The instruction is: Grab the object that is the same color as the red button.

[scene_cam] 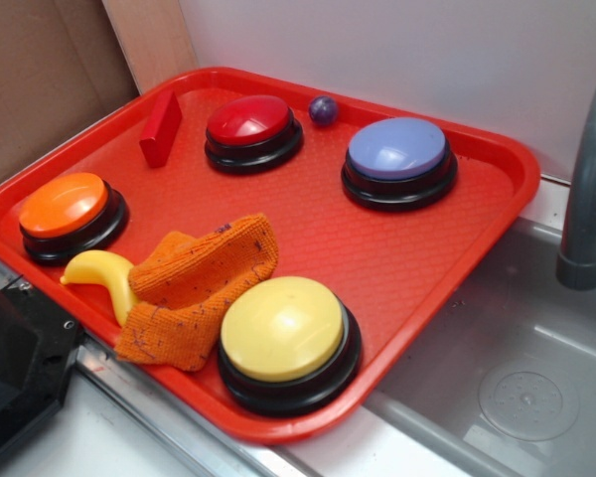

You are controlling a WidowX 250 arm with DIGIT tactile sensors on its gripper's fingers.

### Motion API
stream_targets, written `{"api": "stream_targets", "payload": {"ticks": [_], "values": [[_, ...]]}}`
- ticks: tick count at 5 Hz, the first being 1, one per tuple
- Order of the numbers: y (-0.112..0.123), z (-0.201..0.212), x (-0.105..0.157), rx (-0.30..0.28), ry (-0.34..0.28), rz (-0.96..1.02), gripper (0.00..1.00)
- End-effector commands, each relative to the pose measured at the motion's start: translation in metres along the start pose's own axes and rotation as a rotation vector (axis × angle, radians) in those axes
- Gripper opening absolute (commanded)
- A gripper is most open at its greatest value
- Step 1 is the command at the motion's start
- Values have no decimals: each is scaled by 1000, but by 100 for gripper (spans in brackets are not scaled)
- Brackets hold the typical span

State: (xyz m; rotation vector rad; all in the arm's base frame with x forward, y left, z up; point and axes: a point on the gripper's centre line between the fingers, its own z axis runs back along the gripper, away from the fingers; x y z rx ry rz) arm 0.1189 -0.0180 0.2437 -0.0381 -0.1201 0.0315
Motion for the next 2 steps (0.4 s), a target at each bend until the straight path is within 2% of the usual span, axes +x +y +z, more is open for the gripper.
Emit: {"api": "stream_targets", "payload": {"ticks": [1,2], "values": [[0,0,0,0,0,0,100],[23,-19,26,-18,-20,183,100]]}}
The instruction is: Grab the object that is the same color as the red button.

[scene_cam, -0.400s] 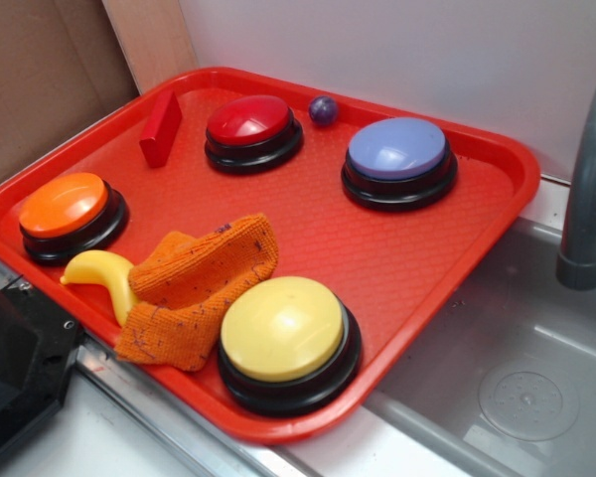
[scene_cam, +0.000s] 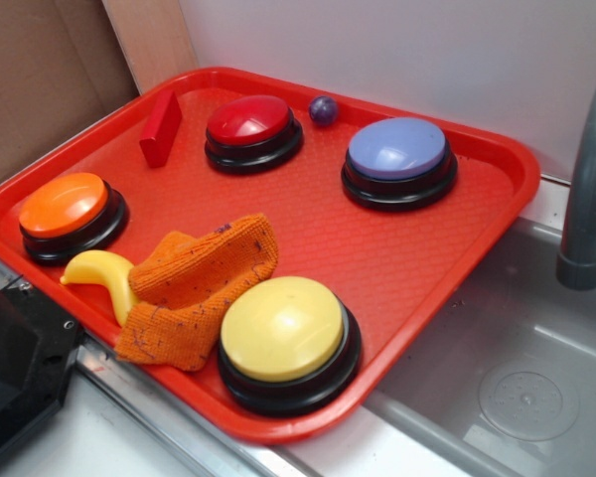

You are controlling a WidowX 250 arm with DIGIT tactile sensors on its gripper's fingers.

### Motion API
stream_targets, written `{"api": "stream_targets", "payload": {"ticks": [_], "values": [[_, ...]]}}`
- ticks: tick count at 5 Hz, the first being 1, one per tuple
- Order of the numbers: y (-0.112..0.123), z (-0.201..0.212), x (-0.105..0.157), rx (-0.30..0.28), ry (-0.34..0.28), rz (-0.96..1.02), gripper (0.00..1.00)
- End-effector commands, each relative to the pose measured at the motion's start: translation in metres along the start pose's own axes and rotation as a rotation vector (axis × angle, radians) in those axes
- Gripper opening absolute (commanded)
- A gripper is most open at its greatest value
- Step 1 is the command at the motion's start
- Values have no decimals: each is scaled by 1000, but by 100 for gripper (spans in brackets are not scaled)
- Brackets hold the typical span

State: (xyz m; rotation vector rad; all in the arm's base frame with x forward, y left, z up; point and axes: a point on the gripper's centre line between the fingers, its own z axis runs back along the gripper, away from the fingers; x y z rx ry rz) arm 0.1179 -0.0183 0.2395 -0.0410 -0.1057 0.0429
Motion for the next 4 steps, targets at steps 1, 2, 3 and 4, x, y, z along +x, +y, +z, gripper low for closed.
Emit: {"api": "stream_targets", "payload": {"ticks": [1,2,3,4], "values": [[45,-33,54,2,-79,338,100],[72,-57,78,-7,-91,467,100],[96,-81,103,-59,-129,524,100],[113,-96,117,-98,-145,581,100]]}}
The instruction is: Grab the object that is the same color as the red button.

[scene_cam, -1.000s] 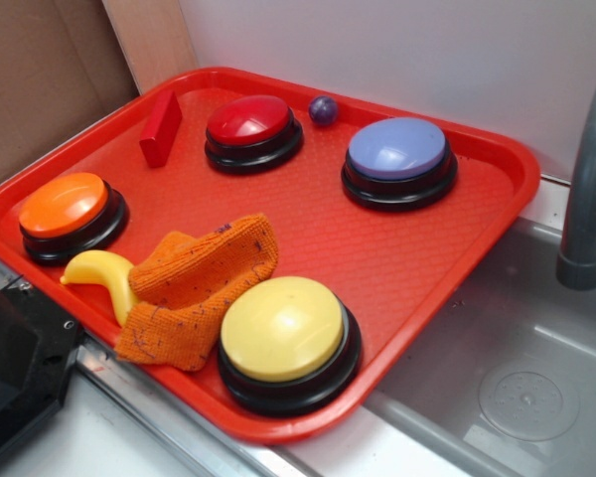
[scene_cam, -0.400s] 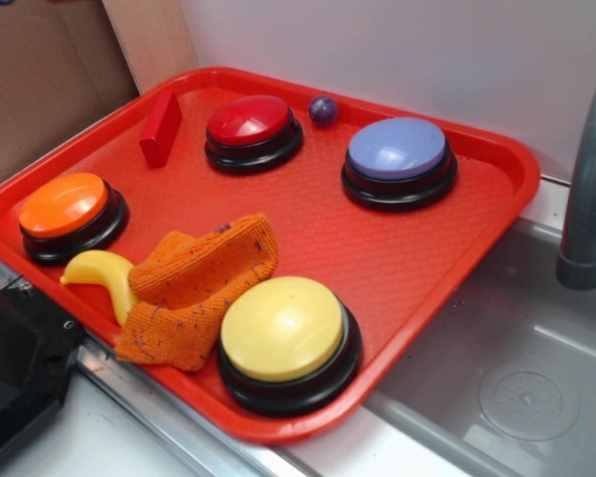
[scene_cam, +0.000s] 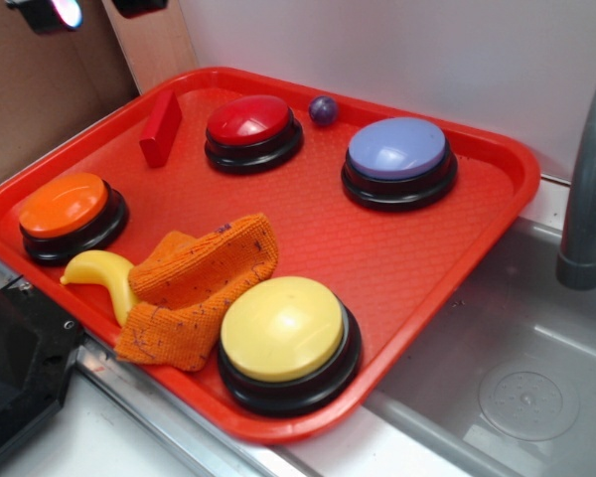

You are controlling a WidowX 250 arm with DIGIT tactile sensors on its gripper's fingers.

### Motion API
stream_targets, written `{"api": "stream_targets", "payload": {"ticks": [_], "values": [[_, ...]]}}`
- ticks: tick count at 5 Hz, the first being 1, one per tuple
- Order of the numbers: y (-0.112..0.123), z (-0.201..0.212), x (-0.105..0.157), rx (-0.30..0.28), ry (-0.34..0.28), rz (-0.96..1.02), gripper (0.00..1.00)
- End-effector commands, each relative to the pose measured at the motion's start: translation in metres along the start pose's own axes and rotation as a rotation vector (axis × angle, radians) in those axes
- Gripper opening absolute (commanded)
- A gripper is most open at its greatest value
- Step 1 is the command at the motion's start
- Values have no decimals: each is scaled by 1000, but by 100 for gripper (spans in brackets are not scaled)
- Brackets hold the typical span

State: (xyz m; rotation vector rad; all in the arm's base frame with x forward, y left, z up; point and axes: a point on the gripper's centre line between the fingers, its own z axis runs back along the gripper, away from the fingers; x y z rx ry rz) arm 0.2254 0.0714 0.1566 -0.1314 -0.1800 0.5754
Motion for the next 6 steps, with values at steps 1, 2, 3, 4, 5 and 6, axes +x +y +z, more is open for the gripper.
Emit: {"api": "stream_targets", "payload": {"ticks": [1,2,3,4,5,6], "values": [[27,-31,45,-17,-60,111,100],[41,-50,61,-3,-62,170,100],[50,-71,74,26,-105,224,100],[56,-90,78,39,-104,252,100],[57,-102,73,48,-95,262,100],[60,-116,69,60,-68,267,100]]}}
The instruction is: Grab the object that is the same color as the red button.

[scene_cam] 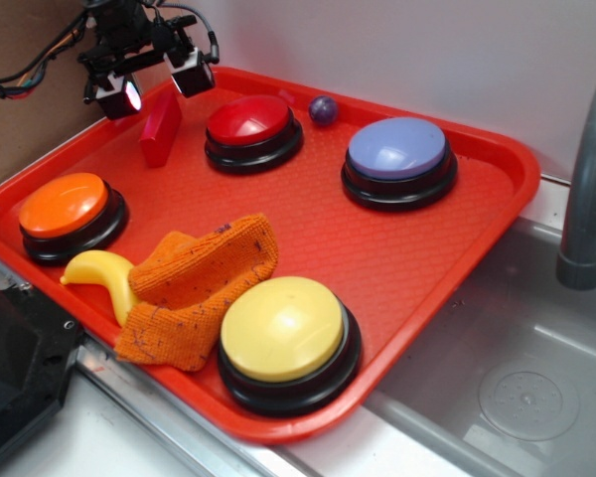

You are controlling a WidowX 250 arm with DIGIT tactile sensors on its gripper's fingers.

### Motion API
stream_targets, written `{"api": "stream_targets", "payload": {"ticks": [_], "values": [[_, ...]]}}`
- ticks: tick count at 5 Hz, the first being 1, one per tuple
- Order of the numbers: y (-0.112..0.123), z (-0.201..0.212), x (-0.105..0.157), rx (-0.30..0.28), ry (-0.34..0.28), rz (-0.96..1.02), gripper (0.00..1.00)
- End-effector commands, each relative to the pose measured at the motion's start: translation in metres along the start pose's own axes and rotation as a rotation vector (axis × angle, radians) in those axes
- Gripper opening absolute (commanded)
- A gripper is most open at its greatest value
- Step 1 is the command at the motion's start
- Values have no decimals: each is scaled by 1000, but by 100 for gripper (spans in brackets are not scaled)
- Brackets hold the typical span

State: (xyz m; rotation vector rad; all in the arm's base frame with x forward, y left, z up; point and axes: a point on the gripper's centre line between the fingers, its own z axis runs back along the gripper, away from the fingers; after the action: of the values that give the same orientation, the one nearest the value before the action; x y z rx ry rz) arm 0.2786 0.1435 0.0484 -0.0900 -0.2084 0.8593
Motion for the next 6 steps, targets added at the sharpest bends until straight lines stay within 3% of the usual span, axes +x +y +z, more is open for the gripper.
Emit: {"api": "stream_targets", "payload": {"ticks": [1,2,3,4,6], "values": [[10,-11,-5,-11,32,-29,100],[12,-13,-8,-40,39,-10,28],[13,-12,-8,-41,34,7,0],[10,-8,-8,-21,15,12,0],[-10,44,-19,12,-19,-79,0]]}}
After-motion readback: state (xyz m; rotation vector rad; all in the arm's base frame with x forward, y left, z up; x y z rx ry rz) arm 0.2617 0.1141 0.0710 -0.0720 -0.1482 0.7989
